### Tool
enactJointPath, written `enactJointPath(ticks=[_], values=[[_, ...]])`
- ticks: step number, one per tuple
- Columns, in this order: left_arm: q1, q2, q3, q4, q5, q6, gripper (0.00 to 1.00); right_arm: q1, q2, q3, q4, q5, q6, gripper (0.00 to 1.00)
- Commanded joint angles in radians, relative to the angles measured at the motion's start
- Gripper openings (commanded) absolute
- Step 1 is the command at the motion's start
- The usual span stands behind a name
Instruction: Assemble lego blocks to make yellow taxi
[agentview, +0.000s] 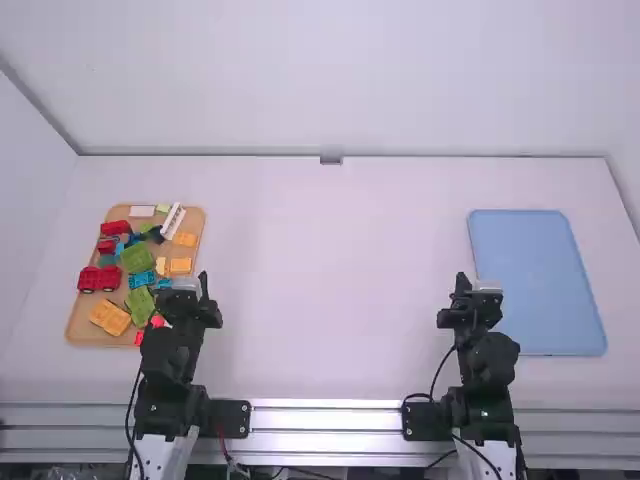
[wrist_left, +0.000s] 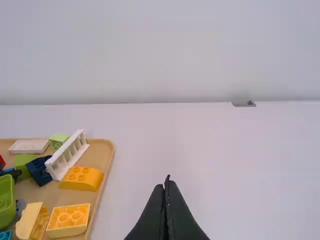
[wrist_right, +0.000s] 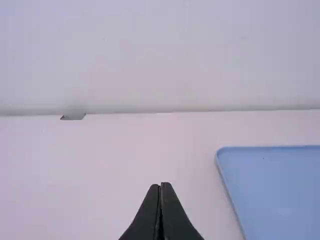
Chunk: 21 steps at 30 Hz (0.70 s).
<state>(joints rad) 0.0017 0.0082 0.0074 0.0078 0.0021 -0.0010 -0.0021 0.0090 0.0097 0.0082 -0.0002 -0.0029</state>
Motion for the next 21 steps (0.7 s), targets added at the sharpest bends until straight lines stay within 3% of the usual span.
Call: enactJointPath(ticks=[1,10,21], values=[[0.0,0.0,0.0,0.0,0.0,0.0,0.0,0.0,0.0,0.0,0.0,0.0,0.001,0.0],[-0.001,0.034,0.025,-0.006,-0.016,-0.016,0.04,0.011,0.042,0.028,0.005,-0.021,-0.019,0.04],[-0.008,0.191,0.148,-0.039,-0.085,-0.062,0.17,0.071,0.258,0.187,0.029,-0.08,-0.074,0.17]])
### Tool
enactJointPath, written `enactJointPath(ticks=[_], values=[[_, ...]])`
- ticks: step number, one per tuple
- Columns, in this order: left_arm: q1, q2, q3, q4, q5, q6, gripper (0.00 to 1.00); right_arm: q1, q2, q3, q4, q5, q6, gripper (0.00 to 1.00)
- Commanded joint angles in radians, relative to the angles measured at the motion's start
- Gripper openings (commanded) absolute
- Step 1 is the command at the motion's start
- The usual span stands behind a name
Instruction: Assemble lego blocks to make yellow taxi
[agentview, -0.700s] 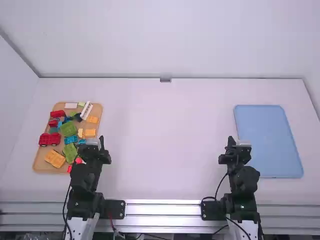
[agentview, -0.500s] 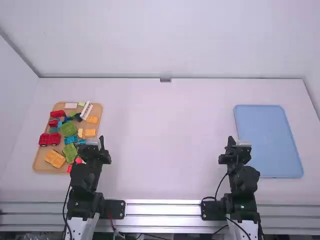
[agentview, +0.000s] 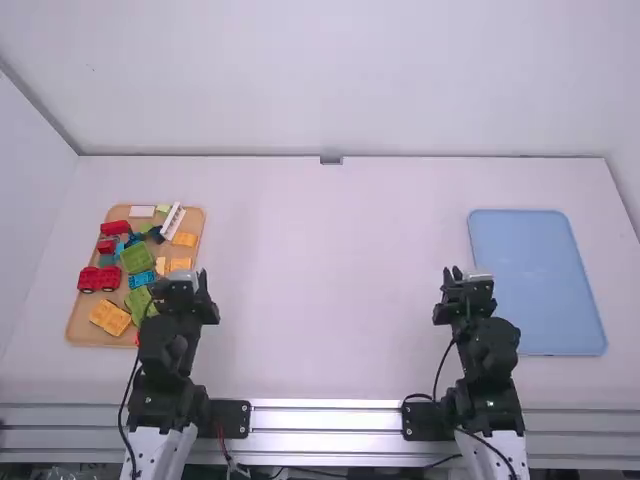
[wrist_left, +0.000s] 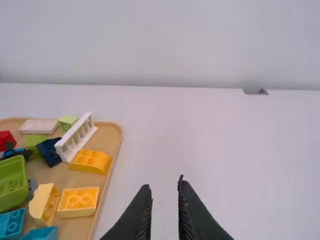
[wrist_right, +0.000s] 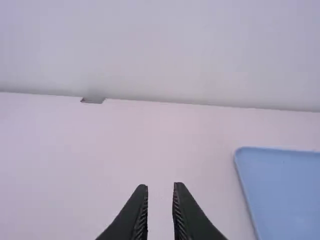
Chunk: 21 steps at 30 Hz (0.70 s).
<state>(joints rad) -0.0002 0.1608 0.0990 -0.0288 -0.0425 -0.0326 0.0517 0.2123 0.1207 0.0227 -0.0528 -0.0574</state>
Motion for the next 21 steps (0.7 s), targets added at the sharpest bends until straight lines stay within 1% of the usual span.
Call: enactJointPath(ticks=[1,4,5,6,9,10,16,17,18,19,20,21], values=[[-0.006,0.043,0.06,-0.004,-0.043,-0.033,0.17,0.02,0.061,0.081,0.015,-0.029,-0.02,0.17],[-0.009,0.11,0.116,-0.022,-0.082,-0.073,0.23,0.053,0.163,0.153,0.033,-0.059,-0.043,0.24],[-0.009,0.11,0.116,-0.022,-0.082,-0.073,0.23,0.053,0.163,0.153,0.033,-0.059,-0.043,0.24],[-0.01,0.142,0.144,-0.032,-0.098,-0.087,0.27,0.069,0.212,0.188,0.04,-0.075,-0.06,0.27],[-0.012,0.182,0.181,-0.052,-0.121,-0.109,0.31,0.091,0.277,0.236,0.048,-0.096,-0.076,0.31],[-0.014,0.211,0.209,-0.068,-0.136,-0.124,0.34,0.109,0.326,0.271,0.055,-0.111,-0.08,0.34],[-0.019,0.322,0.338,-0.161,-0.179,-0.191,0.45,0.167,0.498,0.395,0.072,-0.172,-0.121,0.45],[-0.021,0.358,0.381,-0.194,-0.192,-0.216,0.48,0.183,0.55,0.432,0.075,-0.215,-0.14,0.48],[-0.021,0.364,0.388,-0.2,-0.193,-0.218,0.48,0.185,0.558,0.438,0.074,-0.225,-0.144,0.49],[-0.022,0.398,0.43,-0.227,-0.21,-0.234,0.52,0.199,0.608,0.475,0.072,-0.279,-0.173,0.52],[-0.023,0.407,0.44,-0.232,-0.214,-0.239,0.53,0.203,0.621,0.484,0.071,-0.293,-0.182,0.53],[-0.024,0.437,0.474,-0.251,-0.231,-0.254,0.55,0.213,0.665,0.516,0.065,-0.349,-0.213,0.55]])
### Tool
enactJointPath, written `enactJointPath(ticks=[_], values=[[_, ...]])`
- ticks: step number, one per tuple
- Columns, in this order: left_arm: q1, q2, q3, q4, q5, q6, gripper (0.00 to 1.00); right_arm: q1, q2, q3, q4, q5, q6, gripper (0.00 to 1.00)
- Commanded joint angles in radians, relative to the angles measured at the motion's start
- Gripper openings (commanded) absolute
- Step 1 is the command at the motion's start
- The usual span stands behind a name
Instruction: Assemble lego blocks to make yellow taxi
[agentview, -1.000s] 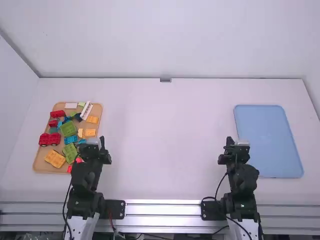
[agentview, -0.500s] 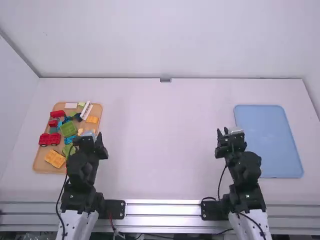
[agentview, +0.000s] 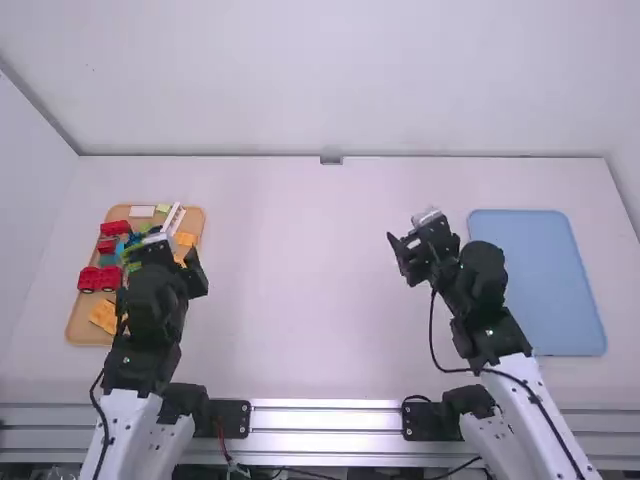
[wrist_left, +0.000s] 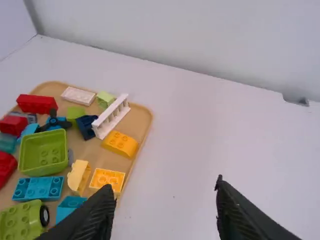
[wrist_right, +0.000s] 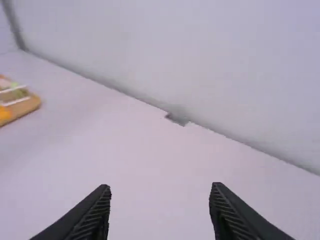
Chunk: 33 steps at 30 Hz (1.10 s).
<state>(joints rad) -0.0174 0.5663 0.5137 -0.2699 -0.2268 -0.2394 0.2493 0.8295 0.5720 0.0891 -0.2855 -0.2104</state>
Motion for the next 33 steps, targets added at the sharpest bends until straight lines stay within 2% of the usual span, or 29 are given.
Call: enactJointPath(ticks=[1,6,9,16,21,24,28,31,33], values=[[-0.008,0.052,0.081,-0.019,-0.061,-0.056,0.57,0.022,0.078,0.087,-0.004,-0.152,-0.076,0.58],[-0.013,0.168,0.202,-0.099,-0.181,-0.152,0.68,0.053,0.247,0.209,-0.028,-0.372,-0.176,0.68],[-0.015,0.214,0.266,-0.172,-0.206,-0.198,0.72,0.067,0.314,0.258,-0.036,-0.428,-0.201,0.73],[-0.02,0.333,0.47,-0.378,-0.267,-0.298,0.83,0.147,0.469,0.409,-0.174,-0.459,-0.427,0.84],[-0.02,0.41,0.595,-0.47,-0.311,-0.345,0.91,0.213,0.578,0.609,-0.402,-0.385,-0.533,0.91],[0.012,0.447,0.635,-0.501,-0.323,-0.364,0.94,0.239,0.62,0.666,-0.505,-0.407,-0.641,0.93],[0.143,0.488,0.705,-0.595,-0.316,-0.435,0.97,0.267,0.668,0.707,-0.569,-0.412,-0.715,0.97],[0.277,0.514,0.749,-0.623,-0.18,-0.368,0.98,0.277,0.689,0.725,-0.574,-0.397,-0.727,0.98],[0.44,0.555,0.785,-0.638,-0.026,-0.279,0.99,0.272,0.701,0.735,-0.559,-0.392,-0.706,0.99]])
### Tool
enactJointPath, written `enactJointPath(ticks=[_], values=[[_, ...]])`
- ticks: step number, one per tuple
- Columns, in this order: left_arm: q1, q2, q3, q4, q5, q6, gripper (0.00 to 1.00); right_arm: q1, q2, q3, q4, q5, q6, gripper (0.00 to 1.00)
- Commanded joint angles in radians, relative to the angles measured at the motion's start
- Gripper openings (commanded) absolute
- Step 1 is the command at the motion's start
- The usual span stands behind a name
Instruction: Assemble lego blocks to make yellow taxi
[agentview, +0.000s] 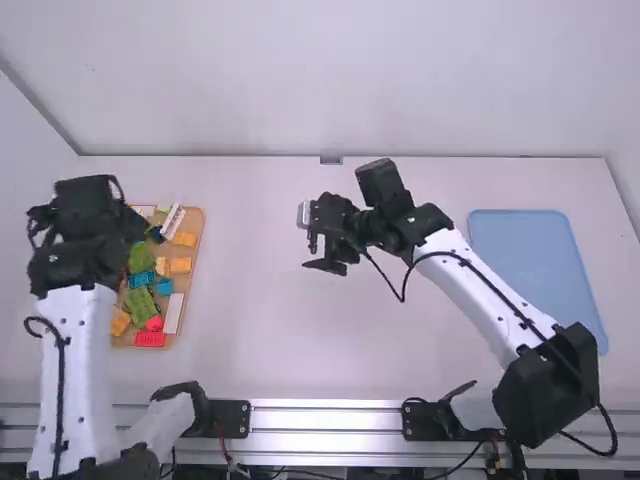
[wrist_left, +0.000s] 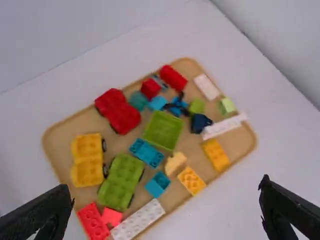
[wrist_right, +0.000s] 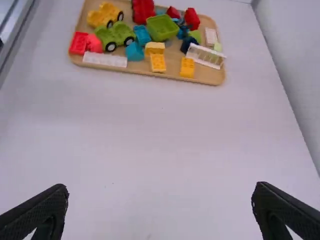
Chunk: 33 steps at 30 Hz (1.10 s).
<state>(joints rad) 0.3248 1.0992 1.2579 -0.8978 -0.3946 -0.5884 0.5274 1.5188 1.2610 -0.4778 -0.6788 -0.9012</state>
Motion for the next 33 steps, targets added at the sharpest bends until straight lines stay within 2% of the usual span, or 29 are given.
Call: enactJointPath(ticks=[1,6,11,17,21,25,33], values=[[0.147,0.036,0.051,-0.016,0.179,0.091,0.99,-0.011,0.014,0.048,0.018,0.0,-0.002,0.99],[0.319,0.116,0.085,-0.078,0.331,0.167,0.99,-0.032,0.015,0.049,0.069,-0.002,0.041,0.99],[0.415,0.235,0.132,-0.149,0.35,0.24,0.99,-0.052,0.015,0.049,0.089,-0.003,0.042,0.99],[0.421,0.32,0.141,-0.121,0.346,0.37,0.99,-0.06,0.015,0.049,0.116,-0.001,0.042,0.99],[0.421,0.375,0.124,-0.111,0.319,0.367,0.99,-0.065,0.015,0.049,0.138,0.0,0.075,0.99],[0.422,0.475,0.122,-0.152,0.217,0.284,0.99,-0.084,0.015,0.049,0.146,0.0,0.074,0.99],[0.422,0.627,0.121,-0.096,0.255,0.315,0.99,-0.091,0.015,0.049,0.15,0.0,0.074,0.99]])
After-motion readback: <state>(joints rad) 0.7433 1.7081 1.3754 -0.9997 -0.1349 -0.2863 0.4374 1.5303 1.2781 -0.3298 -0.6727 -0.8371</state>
